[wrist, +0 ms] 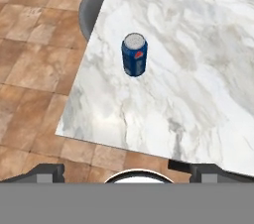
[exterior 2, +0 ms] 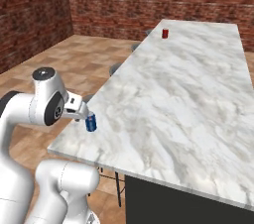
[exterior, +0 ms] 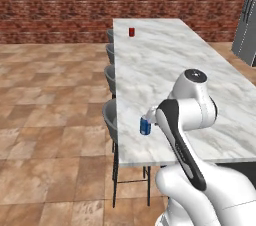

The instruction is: Four empty soda cans are scattered around the kitchen. Gather all the cans and cluster them next to the stove for recycling.

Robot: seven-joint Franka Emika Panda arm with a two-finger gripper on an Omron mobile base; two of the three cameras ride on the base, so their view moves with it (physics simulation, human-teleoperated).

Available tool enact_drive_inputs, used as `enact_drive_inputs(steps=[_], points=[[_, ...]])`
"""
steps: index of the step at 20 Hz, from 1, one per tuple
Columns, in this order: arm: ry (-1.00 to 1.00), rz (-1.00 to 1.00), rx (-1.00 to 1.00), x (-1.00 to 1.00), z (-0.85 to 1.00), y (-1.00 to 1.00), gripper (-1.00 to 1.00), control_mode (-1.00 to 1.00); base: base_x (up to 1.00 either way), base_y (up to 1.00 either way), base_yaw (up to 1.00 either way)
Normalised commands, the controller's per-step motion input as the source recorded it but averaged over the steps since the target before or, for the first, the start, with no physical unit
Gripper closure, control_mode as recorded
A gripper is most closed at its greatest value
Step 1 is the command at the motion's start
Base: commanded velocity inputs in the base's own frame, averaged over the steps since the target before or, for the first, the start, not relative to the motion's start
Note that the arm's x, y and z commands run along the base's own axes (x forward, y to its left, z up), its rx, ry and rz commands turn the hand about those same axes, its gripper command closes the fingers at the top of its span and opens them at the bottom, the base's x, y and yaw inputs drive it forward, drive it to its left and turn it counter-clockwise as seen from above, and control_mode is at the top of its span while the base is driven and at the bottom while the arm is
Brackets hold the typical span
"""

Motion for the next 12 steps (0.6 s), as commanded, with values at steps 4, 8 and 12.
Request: enact_drive_inputs(steps=[4,8,12], points=[[0.00,0.00,0.00,0.18,-0.10,0.00,-1.00,-1.00,0.00,0.00,0.00],[0.00,0.00,0.00,0.19,-0.06,0.00,-1.00,-1.00,0.00,0.00,0.00],[0.00,0.00,0.00,0.18,-0.07,0.00,-1.00,-1.00,0.00,0.00,0.00]])
